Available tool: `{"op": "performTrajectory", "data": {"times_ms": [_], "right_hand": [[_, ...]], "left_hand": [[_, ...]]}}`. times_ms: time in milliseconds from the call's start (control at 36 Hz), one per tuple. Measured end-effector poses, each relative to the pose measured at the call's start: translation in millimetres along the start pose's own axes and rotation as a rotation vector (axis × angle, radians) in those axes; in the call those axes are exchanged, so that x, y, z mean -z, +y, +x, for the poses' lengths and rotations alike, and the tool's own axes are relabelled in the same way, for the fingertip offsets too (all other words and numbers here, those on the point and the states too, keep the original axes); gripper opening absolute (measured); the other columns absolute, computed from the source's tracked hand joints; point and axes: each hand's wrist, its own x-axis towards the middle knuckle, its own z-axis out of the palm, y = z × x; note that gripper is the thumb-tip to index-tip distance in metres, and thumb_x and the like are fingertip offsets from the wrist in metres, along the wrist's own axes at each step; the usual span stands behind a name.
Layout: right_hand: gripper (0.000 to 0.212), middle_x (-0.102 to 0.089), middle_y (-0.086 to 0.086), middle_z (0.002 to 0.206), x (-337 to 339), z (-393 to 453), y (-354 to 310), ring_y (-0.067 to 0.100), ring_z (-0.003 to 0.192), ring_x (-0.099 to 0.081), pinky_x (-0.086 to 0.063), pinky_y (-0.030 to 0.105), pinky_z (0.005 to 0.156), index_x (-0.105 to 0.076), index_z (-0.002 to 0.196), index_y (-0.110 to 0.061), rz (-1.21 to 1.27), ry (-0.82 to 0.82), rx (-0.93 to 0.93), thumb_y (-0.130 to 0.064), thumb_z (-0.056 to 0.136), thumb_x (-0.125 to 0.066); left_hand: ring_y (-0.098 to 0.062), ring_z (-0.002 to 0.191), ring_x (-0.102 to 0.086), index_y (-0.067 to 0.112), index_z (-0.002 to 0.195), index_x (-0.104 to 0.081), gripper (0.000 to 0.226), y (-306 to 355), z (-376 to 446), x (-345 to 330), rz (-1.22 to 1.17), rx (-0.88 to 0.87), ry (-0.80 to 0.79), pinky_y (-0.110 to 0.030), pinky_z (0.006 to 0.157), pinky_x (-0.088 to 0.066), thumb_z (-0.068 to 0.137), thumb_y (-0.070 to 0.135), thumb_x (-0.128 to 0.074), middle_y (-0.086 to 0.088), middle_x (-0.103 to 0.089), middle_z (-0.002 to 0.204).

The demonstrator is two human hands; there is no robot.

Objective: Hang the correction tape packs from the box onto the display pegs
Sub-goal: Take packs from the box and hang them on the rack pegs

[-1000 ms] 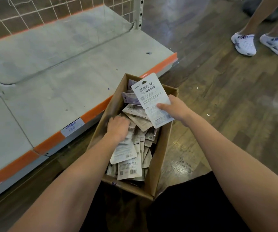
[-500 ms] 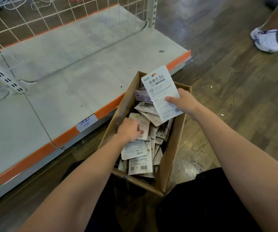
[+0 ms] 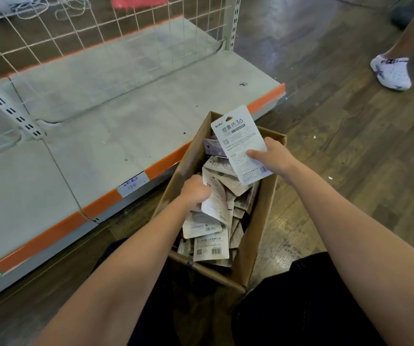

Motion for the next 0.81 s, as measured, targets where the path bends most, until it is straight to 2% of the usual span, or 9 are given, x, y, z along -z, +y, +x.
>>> {"op": "performTrajectory", "data": {"times_ms": [83,167,250,333,389,528,639,722,806], "right_hand": [[0.024,-0.056,0.0,0.113,-6,0,-4,0.018,0.1,-0.054,-0.043,0.027,0.074,-0.049,0.117,-0.011,0.028,-0.006,0.011,-0.023,0.097,-0.054],[0.029,-0.061,-0.001,0.118,-11,0,-10,0.017,0.099,-0.056,-0.044,0.02,0.064,-0.054,0.126,-0.011,0.167,-0.037,-0.001,-0.018,0.099,-0.052],[0.03,-0.063,0.004,0.126,-16,3,-15,0.02,0.104,-0.062,-0.052,0.031,0.083,-0.056,0.128,-0.01,0.295,-0.073,-0.031,-0.017,0.099,-0.051],[0.029,-0.064,0.007,0.124,-22,4,-21,0.024,0.109,-0.063,-0.049,0.043,0.099,-0.057,0.126,-0.007,0.356,-0.109,-0.047,-0.017,0.099,-0.051],[0.029,-0.064,0.009,0.124,-27,6,-26,0.025,0.109,-0.063,-0.048,0.044,0.099,-0.057,0.125,-0.006,0.417,-0.125,-0.058,-0.016,0.098,-0.051],[0.031,-0.063,0.006,0.124,-42,4,-37,0.021,0.104,-0.062,-0.05,0.035,0.089,-0.054,0.129,-0.006,0.498,-0.177,-0.047,-0.013,0.099,-0.049],[0.03,-0.063,0.007,0.122,-55,-1,-46,0.024,0.109,-0.062,-0.05,0.042,0.096,-0.051,0.128,-0.007,0.581,-0.253,-0.03,-0.013,0.099,-0.049],[0.048,-0.058,0.01,0.127,-63,-1,-51,0.029,0.113,-0.06,-0.049,0.051,0.098,-0.03,0.135,-0.003,0.609,-0.227,-0.045,-0.016,0.097,-0.055],[0.028,-0.061,0.009,0.122,-67,-2,-51,0.029,0.112,-0.061,-0.049,0.05,0.097,-0.043,0.121,-0.01,0.587,-0.261,-0.017,-0.015,0.097,-0.054]], "left_hand": [[-0.013,0.063,-0.043,0.009,0.08,-0.046,0.015,3,-11,18,-0.205,-0.043,0.004,-0.022,0.052,-0.034,0.091,-0.002,-0.047,-0.001,-0.044,0.073],[-0.015,0.086,-0.056,0.009,0.109,-0.056,0.024,4,-18,37,-0.424,-0.108,0.028,-0.021,0.062,-0.045,0.091,-0.005,-0.049,-0.002,-0.06,0.097],[-0.028,0.111,-0.058,0.002,0.119,-0.051,0.031,6,-24,53,-0.681,-0.158,0.1,-0.037,0.086,-0.052,0.091,-0.011,-0.047,-0.015,-0.059,0.122],[-0.023,0.101,-0.061,0.003,0.118,-0.048,0.028,12,-34,68,-0.839,-0.222,0.148,-0.028,0.073,-0.056,0.095,-0.012,-0.041,-0.011,-0.06,0.111],[-0.02,0.097,-0.06,0.007,0.12,-0.047,0.028,12,-36,76,-0.831,-0.261,0.169,-0.028,0.07,-0.055,0.097,-0.008,-0.04,-0.008,-0.059,0.109],[-0.023,0.102,-0.063,0.02,0.112,-0.052,0.026,7,-34,87,-0.796,-0.259,0.246,-0.041,0.086,-0.053,0.098,0.0,-0.043,-0.002,-0.065,0.104],[-0.021,0.097,-0.064,0.023,0.113,-0.052,0.026,6,-36,89,-0.806,-0.234,0.225,-0.04,0.083,-0.053,0.099,0.003,-0.042,0.002,-0.066,0.1],[-0.022,0.099,-0.065,0.023,0.111,-0.052,0.024,7,-38,87,-0.821,-0.218,0.202,-0.044,0.089,-0.054,0.1,0.004,-0.041,0.0,-0.067,0.098],[-0.024,0.1,-0.065,0.022,0.112,-0.052,0.023,7,-36,86,-0.801,-0.208,0.193,-0.044,0.089,-0.053,0.1,0.005,-0.042,-0.003,-0.068,0.099]]}}
